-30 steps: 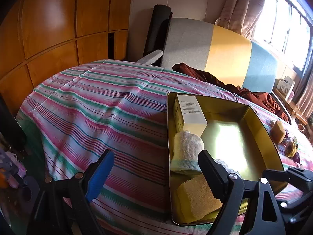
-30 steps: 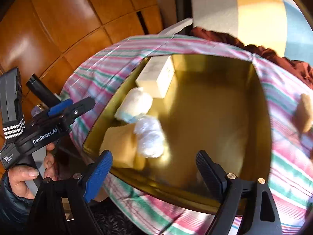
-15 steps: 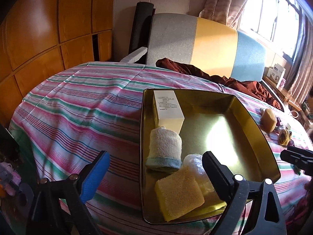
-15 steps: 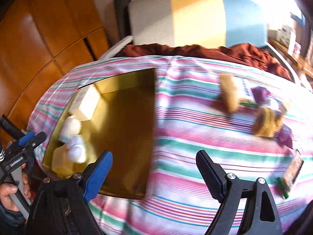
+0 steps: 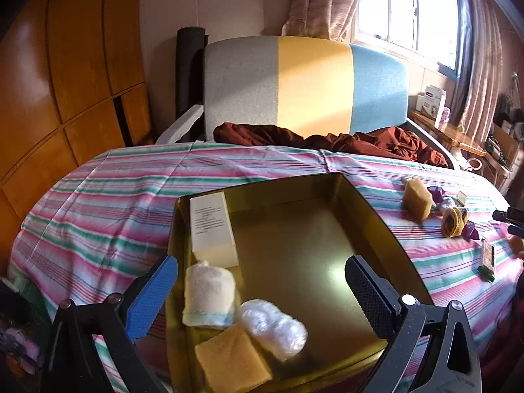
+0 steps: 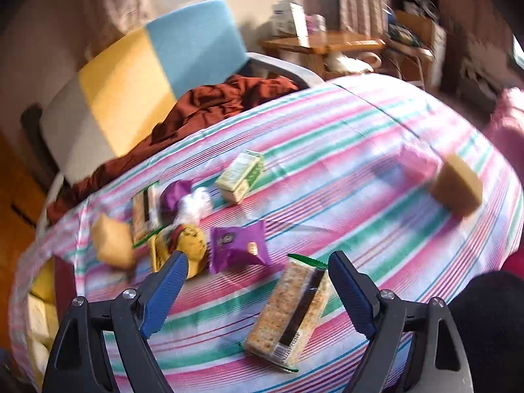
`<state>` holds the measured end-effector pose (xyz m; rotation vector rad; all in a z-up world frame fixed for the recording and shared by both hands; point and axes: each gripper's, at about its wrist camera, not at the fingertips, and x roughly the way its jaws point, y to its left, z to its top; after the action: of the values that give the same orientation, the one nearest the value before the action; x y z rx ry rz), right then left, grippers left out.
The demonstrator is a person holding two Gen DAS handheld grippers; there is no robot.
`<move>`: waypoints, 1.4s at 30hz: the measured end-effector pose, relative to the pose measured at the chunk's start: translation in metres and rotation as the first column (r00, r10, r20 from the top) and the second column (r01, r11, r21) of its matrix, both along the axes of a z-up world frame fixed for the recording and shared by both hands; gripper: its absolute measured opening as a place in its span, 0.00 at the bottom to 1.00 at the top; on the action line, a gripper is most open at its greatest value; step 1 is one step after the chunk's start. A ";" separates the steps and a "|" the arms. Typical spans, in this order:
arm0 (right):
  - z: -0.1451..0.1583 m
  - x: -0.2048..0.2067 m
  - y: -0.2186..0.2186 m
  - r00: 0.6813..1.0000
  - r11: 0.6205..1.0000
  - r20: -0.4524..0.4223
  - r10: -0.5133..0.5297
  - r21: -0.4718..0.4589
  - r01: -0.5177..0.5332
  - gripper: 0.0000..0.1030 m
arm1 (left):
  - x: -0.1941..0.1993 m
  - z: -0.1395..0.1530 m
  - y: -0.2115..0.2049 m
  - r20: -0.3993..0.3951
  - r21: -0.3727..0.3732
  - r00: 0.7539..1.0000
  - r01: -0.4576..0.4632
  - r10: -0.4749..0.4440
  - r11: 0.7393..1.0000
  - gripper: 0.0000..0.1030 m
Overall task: Organize objects
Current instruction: 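Move the left gripper to the second yellow sponge and grasp it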
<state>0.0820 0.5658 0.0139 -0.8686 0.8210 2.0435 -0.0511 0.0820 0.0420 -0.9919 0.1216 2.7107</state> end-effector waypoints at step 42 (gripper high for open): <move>-0.016 0.004 0.011 0.981 0.967 -0.162 0.110 -0.209 -0.143 0.86 | -0.163 -0.090 0.306 0.449 0.170 0.880 0.085 -0.154 0.982 0.98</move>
<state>0.0857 0.5768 -0.0018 -0.9169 1.1162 2.1787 -0.2141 0.3882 -0.0482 -1.4924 -0.1001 2.2607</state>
